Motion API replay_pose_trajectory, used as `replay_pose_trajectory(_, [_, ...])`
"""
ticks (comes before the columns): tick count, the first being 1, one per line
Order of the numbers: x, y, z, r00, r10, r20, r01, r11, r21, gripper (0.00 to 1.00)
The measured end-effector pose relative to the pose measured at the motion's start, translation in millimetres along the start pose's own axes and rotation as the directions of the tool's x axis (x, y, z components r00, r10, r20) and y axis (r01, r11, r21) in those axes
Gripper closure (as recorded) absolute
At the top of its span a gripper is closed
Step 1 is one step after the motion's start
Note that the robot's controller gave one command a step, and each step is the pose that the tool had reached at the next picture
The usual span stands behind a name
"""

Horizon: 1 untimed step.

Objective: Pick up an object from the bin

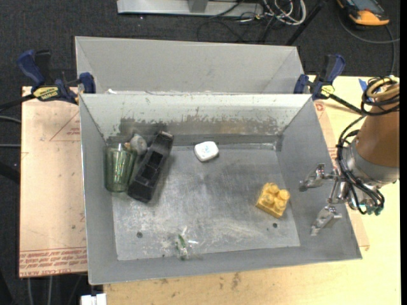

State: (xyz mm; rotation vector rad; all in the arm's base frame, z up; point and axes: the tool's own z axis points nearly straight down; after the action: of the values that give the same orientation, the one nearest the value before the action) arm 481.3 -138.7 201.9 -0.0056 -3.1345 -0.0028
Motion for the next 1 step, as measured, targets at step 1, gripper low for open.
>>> replay_pose_trajectory(1, [-1.9,0.6,-3.7,1.0,-0.003,0.008,0.003,1.0,0.002,0.0])
